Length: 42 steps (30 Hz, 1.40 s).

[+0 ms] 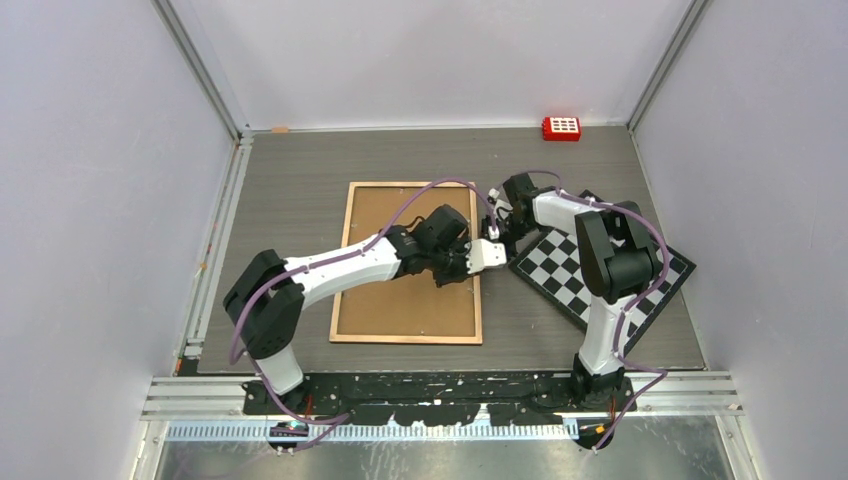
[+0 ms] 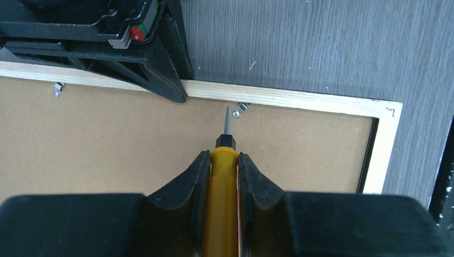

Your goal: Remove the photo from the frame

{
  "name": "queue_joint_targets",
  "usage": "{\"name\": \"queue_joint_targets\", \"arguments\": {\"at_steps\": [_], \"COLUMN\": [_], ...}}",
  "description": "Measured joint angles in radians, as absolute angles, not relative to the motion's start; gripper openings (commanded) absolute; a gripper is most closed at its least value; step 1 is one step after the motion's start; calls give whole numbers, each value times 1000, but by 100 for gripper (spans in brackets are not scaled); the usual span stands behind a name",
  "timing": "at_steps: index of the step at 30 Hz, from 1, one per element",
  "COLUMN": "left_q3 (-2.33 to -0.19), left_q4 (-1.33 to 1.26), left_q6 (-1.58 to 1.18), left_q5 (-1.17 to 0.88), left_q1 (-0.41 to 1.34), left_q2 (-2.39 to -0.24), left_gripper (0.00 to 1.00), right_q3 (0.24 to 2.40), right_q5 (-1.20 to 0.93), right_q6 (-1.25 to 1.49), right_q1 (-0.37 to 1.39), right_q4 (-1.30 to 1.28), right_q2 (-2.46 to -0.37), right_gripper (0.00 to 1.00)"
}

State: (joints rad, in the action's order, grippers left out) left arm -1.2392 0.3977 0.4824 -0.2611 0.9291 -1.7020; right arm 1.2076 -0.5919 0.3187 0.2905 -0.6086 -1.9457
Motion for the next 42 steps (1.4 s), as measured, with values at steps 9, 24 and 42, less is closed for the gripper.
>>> {"name": "queue_joint_targets", "arguments": {"at_steps": [9,24,42], "left_q3": [-1249,-1288,-1326], "left_q4": [392,456,564], "left_q6": [533,621,663], "left_q5": [-216,-263,-239], "left_q1": [952,982,989], "left_q2": [-1748,-1764,-1775], "left_gripper": [0,0,0], "right_q3": [1208,1217,1221], "right_q5": [-604,-604,-604], "right_q6": [318,317,317], "right_q1": [288,286,286], "right_q4": [-609,-621,-626], "right_q2": [-1949,-1957,-1960], "right_gripper": [20,15,14]}}
